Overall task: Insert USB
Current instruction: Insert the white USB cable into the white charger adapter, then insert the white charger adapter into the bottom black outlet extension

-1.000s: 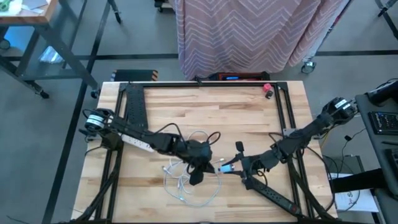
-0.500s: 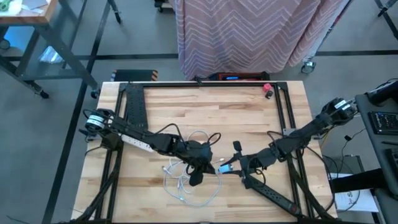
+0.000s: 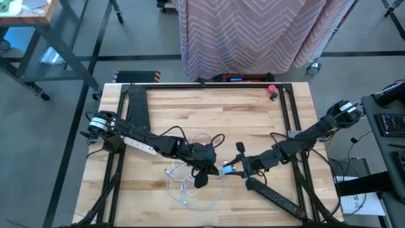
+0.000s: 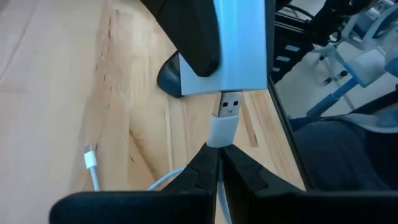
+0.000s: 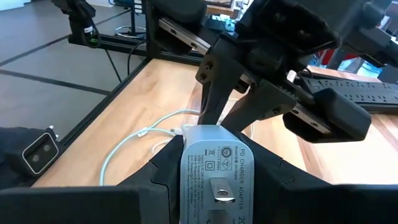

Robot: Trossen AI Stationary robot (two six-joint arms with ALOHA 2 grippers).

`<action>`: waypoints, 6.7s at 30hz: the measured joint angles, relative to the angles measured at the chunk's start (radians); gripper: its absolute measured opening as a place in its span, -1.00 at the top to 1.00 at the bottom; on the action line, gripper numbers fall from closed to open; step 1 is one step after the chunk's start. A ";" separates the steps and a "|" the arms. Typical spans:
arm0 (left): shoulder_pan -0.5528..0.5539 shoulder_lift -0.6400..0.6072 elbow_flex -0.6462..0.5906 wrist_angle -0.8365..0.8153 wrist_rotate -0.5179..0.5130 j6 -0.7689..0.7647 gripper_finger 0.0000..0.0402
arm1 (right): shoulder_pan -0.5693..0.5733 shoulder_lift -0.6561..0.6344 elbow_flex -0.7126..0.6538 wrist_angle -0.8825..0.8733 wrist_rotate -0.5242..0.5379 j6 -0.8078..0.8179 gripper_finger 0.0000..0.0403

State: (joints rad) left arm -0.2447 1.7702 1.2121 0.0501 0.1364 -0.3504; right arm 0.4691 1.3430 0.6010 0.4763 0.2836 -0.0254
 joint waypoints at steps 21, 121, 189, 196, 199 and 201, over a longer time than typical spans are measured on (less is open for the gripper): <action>0.003 -0.019 0.004 -0.105 -0.101 0.074 1.00 | -0.057 0.000 -0.002 -0.066 0.000 0.051 0.49; 0.050 -0.340 -0.627 1.053 -0.367 0.113 0.09 | -0.220 -0.039 0.146 -0.105 -0.041 0.082 0.49; -0.039 -0.206 -0.221 0.597 -0.573 1.336 -0.25 | -0.287 -0.130 0.176 -0.121 -0.258 0.590 0.49; -0.039 -0.189 -0.221 0.609 -0.520 1.326 -0.18 | -0.286 -0.130 0.176 -0.134 -0.262 0.590 0.49; -0.039 -0.176 -0.219 0.614 -0.521 1.304 -0.18 | -0.286 -0.130 0.175 -0.151 -0.261 0.568 0.49; -0.039 -0.169 -0.210 0.604 -0.522 1.275 -0.18 | -0.286 -0.130 0.176 -0.165 -0.250 0.558 0.49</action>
State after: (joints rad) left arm -0.2832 1.6012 1.0018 0.6538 -0.3859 0.9249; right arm 0.1833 1.2129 0.7765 0.3112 0.0336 0.5330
